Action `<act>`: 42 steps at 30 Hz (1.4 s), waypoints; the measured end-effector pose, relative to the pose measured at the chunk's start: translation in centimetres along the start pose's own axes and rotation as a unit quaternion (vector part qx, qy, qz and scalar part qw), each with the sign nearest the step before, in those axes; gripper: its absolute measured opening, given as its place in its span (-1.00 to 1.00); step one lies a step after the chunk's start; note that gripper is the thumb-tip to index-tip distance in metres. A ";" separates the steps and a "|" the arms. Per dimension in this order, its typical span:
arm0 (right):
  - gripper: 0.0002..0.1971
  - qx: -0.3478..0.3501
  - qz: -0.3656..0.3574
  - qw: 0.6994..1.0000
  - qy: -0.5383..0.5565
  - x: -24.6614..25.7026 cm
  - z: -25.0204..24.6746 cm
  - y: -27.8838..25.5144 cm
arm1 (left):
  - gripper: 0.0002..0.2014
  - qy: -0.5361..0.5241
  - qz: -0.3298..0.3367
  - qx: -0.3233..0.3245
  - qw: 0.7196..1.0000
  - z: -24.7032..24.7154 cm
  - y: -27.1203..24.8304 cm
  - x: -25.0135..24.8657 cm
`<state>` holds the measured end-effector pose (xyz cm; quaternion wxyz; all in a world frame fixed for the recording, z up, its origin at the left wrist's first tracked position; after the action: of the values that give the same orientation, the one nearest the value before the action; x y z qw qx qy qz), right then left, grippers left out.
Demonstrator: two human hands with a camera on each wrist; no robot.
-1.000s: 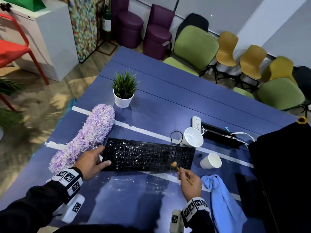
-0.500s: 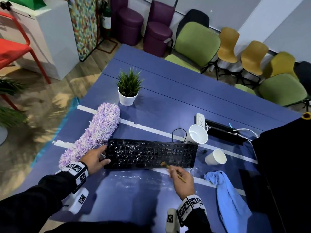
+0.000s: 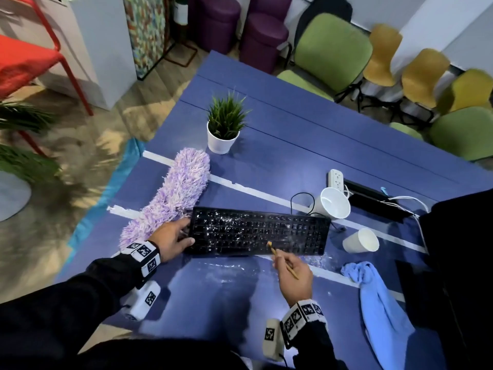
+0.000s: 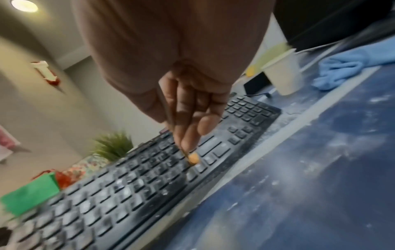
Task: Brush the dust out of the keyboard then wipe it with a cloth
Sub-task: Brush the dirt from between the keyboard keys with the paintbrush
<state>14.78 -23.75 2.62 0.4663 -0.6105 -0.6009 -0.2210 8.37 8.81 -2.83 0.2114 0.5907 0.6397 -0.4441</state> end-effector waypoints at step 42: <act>-0.76 0.117 -0.051 0.987 0.098 6.3 8.9 -4.7 | -0.73 -0.013 0.031 0.007 0.999 1.2 -3.1 -2.3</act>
<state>8.89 -13.77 5.17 0.5794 -0.4959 -0.6040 -0.2315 5.61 6.79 -0.60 0.2291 0.6061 0.6148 -0.4496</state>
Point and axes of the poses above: each hand's wrist, its own y-axis towards the middle knuckle, its own z-axis out of the palm, x = y × z, the point moved 7 cm from there along y, towards the middle knuckle, and after that the axes turned 12 degrees about x, right-handed, at the moved point
